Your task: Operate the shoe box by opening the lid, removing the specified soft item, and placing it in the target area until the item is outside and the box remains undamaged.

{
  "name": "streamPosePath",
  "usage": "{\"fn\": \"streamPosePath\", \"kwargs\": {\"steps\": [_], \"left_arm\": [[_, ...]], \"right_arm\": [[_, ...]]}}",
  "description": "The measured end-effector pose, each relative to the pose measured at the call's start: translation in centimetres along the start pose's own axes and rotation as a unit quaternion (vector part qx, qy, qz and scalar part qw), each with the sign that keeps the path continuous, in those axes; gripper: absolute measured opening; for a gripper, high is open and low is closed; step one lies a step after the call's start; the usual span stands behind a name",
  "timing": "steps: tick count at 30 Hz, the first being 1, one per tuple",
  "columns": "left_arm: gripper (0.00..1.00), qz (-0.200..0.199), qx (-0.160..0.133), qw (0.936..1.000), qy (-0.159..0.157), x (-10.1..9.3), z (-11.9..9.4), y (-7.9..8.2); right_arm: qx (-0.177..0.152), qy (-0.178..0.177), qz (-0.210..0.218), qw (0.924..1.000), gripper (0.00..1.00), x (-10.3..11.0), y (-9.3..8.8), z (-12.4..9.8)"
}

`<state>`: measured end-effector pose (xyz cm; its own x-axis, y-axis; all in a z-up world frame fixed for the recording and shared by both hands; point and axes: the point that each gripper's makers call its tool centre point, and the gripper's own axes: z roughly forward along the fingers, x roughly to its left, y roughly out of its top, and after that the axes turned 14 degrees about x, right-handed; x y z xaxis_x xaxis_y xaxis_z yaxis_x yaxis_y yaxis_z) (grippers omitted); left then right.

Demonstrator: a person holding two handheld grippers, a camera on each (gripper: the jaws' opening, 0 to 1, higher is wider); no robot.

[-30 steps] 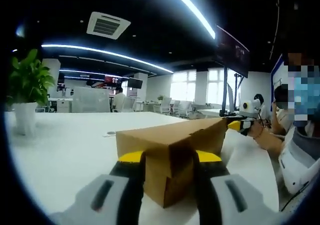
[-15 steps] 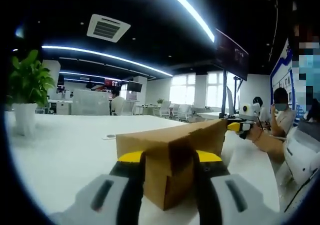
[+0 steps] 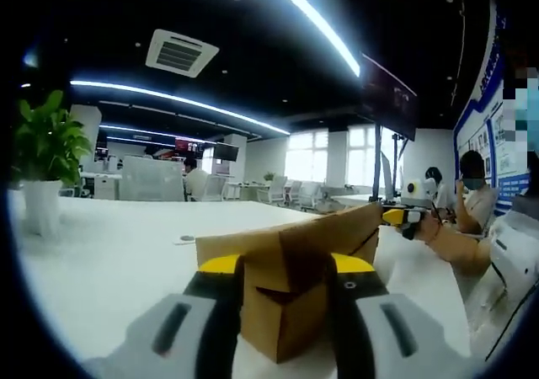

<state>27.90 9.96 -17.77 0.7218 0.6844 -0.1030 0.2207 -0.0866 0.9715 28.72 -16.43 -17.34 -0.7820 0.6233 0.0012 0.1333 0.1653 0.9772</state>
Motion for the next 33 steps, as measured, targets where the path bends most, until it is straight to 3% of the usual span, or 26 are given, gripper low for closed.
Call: {"fn": "streamPosePath", "kwargs": {"steps": [8,13,23,25,27,28,31,33], "left_arm": [[0.40,0.011,-0.003,0.9999,0.004,0.2,0.1,1.8],[0.40,0.019,0.001,0.9998,0.007,0.1,0.2,2.2],[0.40,0.049,-0.006,0.9986,0.018,0.2,0.3,4.3],[0.38,0.061,-0.015,0.9978,0.021,0.1,0.4,5.1],[0.33,0.069,-0.022,0.9971,0.024,0.0,0.6,5.8],[0.33,0.069,-0.022,0.9971,0.025,-0.1,0.9,6.0],[0.33,0.097,-0.007,0.9942,0.046,0.3,2.0,5.9],[0.33,0.101,0.005,0.9936,0.052,0.5,2.6,5.4]], "right_arm": [[0.003,0.004,0.005,1.0000,0.47,-0.4,1.4,0.0],[0.010,0.003,0.004,0.9999,0.47,-0.4,1.6,0.1],[-0.007,0.017,0.013,0.9998,0.48,-1.0,3.4,0.2],[-0.014,0.021,0.000,0.9997,0.48,-0.9,3.9,0.3],[-0.010,0.018,-0.039,0.9990,0.45,-0.7,4.1,0.6],[-0.013,0.022,-0.030,0.9992,0.44,-0.4,4.3,0.8],[0.003,0.006,-0.059,0.9982,0.40,-0.4,4.2,1.8],[0.033,-0.015,-0.096,0.9947,0.33,-0.9,3.2,2.5]]}}
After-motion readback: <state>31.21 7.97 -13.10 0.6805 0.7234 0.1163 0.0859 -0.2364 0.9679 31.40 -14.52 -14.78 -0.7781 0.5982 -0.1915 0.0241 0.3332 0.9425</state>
